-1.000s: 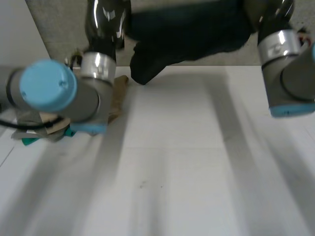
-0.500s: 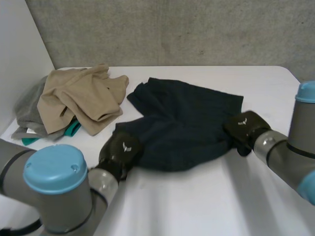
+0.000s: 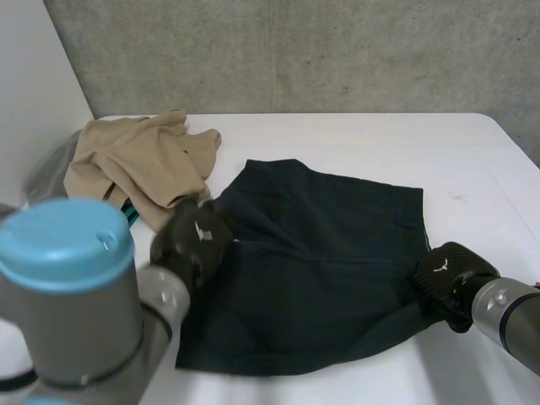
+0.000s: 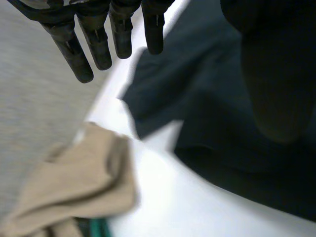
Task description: Fold the laundry.
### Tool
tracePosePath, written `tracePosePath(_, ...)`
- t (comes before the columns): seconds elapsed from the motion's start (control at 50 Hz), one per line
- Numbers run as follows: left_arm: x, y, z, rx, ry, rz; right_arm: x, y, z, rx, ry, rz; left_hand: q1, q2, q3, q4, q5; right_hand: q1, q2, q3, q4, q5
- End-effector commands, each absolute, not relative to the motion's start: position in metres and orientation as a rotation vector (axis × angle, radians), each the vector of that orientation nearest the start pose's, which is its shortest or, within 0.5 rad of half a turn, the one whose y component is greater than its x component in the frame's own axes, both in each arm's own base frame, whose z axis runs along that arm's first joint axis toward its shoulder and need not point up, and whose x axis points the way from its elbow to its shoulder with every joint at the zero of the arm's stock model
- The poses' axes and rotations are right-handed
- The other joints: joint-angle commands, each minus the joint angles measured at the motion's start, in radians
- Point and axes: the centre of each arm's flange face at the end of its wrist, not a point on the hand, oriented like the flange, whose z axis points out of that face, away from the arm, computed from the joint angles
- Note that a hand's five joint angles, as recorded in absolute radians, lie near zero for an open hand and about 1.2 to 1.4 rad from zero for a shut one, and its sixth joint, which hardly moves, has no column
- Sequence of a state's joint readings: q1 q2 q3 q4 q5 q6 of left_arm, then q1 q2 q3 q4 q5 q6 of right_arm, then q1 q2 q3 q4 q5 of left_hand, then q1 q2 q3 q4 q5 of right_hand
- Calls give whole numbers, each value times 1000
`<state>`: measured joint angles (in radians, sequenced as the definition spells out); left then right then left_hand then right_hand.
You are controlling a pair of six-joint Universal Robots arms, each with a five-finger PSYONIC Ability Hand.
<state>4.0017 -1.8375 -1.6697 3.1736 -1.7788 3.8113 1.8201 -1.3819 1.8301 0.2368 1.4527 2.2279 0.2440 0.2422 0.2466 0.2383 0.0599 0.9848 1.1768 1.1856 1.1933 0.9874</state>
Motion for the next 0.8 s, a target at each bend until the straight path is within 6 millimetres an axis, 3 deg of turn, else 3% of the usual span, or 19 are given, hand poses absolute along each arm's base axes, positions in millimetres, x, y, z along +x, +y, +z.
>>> tracePosePath(0.02,-321,-244,206,1321,1877,-2023,200,-213,170,-1673,2471,-1439,43,44,40,48,52,411,219,211,203,234)
tracePosePath(0.16,-337,-297,164,1385,1907,-2014,201,-213,168,-1639,2470,-1468,181,183,178,187,190,411,219,211,203,234)
tracePosePath(0.28,-348,-320,142,1429,1905,-2044,202,-216,167,-1619,2469,-1493,245,247,243,251,255,411,219,211,203,234)
tracePosePath(0.36,-354,-332,125,1438,1928,-2056,202,-216,166,-1616,2470,-1498,471,473,469,477,481,411,219,211,203,234)
tracePosePath(0.46,-353,-336,114,1435,1956,-2035,202,-218,167,-1613,2465,-1519,882,884,879,887,891,411,219,211,203,234)
tracePosePath(0.48,-353,-335,114,1431,1963,-2031,202,-219,167,-1612,2463,-1526,1141,1143,1139,1147,1151,411,219,211,203,234)
tracePosePath(0.66,-330,-331,128,1211,1981,-1907,203,-224,170,-1604,2450,-1588,1152,1154,1150,1158,1162,411,219,211,203,234)
tracePosePath(0.8,-330,-318,125,1236,1972,-1854,204,-224,171,-1607,2446,-1590,1152,1154,1150,1158,1162,411,219,211,203,234)
